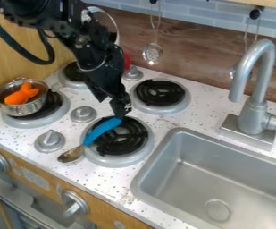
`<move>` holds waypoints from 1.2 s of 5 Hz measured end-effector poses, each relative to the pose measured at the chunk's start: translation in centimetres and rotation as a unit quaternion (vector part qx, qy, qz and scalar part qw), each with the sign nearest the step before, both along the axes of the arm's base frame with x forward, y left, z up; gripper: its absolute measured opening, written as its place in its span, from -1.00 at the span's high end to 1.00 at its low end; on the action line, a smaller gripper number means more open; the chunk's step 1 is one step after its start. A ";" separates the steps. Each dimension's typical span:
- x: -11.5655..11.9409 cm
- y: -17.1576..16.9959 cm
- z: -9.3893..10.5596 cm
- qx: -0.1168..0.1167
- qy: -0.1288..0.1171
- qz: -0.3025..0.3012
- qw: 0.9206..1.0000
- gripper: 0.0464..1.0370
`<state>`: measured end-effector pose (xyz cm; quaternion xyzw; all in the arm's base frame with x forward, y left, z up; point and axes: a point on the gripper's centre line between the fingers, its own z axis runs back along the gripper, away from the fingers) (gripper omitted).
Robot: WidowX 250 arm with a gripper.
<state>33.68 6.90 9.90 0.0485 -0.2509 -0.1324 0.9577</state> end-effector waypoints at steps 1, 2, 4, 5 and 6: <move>-0.3 -0.1 -1.1 -0.004 0.017 0.000 1.000 -0.93; 0.0 1.2 -2.9 -0.015 0.041 0.010 0.999 -0.93; 1.1 3.0 -5.4 -0.038 0.066 0.011 0.997 -0.93; 1.2 3.7 -6.1 -0.041 0.078 0.013 0.996 -0.93; 0.9 4.3 -6.3 -0.037 0.082 0.018 0.996 -0.93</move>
